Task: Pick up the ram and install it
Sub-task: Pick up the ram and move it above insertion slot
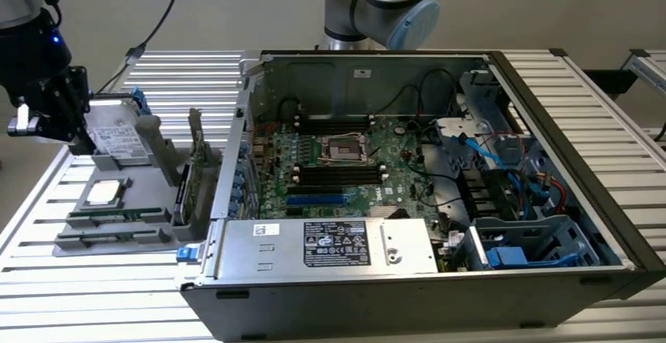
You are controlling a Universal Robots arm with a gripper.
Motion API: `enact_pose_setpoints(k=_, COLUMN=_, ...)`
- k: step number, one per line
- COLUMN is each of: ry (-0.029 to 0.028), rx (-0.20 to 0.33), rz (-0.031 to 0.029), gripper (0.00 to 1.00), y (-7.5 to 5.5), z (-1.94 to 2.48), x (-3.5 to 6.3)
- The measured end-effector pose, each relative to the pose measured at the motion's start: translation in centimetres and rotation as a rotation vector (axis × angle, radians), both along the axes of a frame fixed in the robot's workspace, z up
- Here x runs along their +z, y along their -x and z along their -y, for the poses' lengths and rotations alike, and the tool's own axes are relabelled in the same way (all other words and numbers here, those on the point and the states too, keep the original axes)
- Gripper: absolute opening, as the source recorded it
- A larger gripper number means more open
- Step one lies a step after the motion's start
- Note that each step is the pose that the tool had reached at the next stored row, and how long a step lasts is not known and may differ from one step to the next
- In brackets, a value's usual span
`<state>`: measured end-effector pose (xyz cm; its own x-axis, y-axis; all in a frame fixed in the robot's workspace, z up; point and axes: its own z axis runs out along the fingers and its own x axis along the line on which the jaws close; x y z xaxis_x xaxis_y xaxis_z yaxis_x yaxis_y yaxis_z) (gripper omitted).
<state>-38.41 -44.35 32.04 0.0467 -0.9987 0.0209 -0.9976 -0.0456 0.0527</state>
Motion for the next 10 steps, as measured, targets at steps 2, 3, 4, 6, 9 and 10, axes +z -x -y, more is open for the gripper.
enact_pose_setpoints(k=2, ry=0.0, rx=0.0, rz=0.0, gripper=0.1, y=0.0, z=0.0, x=0.0)
enact_pose_setpoints(k=3, ry=0.0, rx=0.0, rz=0.0, gripper=0.1, y=0.0, z=0.0, x=0.0)
enact_pose_setpoints(k=4, ry=0.0001, rx=0.0, rz=0.0, gripper=0.1, y=0.0, z=0.0, x=0.0)
enact_pose_setpoints(k=6, ry=0.0, rx=0.0, rz=0.0001, gripper=0.18, y=0.01, z=0.0, x=0.0)
enact_pose_setpoints(k=9, ry=0.0, rx=0.0, rz=0.0, gripper=0.31, y=0.02, z=0.0, x=0.0)
enact_pose_setpoints(k=10, ry=0.0, rx=0.0, rz=0.0, gripper=0.31, y=0.03, z=0.0, x=0.0)
